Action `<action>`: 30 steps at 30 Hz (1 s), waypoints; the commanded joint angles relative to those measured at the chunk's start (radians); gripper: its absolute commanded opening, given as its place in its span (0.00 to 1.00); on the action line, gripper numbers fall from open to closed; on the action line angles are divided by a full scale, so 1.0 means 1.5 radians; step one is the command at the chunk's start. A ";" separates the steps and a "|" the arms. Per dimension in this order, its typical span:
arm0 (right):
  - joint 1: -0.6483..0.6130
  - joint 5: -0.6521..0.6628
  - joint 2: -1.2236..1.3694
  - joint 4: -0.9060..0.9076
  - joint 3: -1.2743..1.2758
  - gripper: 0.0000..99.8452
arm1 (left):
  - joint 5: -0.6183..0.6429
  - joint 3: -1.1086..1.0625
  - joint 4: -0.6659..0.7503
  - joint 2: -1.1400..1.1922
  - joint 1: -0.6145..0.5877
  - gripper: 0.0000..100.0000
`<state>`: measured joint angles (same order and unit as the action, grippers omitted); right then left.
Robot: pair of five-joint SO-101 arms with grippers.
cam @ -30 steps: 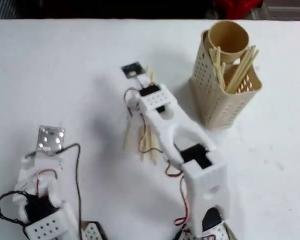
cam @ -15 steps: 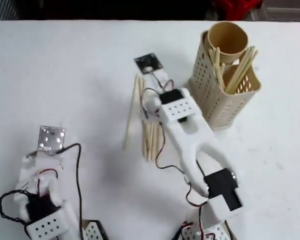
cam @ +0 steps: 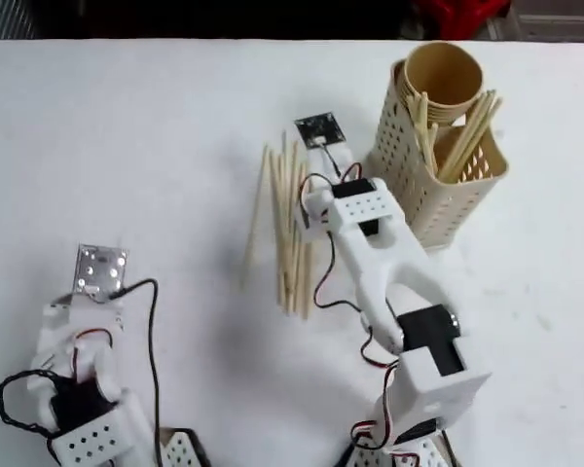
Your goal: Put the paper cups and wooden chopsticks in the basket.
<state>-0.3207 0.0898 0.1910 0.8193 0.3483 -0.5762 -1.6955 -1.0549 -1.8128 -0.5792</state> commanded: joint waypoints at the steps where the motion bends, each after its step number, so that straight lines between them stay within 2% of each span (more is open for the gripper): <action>1: -0.004 0.006 -0.022 -0.007 -0.017 0.23 | -0.003 0.002 -0.002 -0.005 -0.005 0.14; 7: -0.035 0.006 -0.010 -0.006 -0.015 0.23 | -0.003 0.002 -0.002 -0.005 -0.005 0.14; 14: -0.009 0.006 0.077 -0.006 -0.045 0.23 | -0.003 0.002 -0.002 -0.005 -0.005 0.14; 16: 0.003 0.004 0.095 -0.006 -0.056 0.18 | -0.003 0.002 -0.002 -0.005 -0.005 0.14; 20: 0.010 0.001 0.093 -0.006 -0.057 0.01 | -0.003 0.002 -0.002 -0.005 -0.005 0.14; 24: 0.005 0.000 0.032 0.044 -0.055 0.01 | -0.003 0.002 -0.002 -0.005 -0.005 0.14; 30: 0.004 0.000 -0.212 0.086 0.018 0.02 | -0.003 0.002 -0.002 -0.005 -0.005 0.14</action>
<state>-0.3130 0.0898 0.0974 0.9375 0.3314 -0.5762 -1.6955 -1.0549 -1.8128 -0.5792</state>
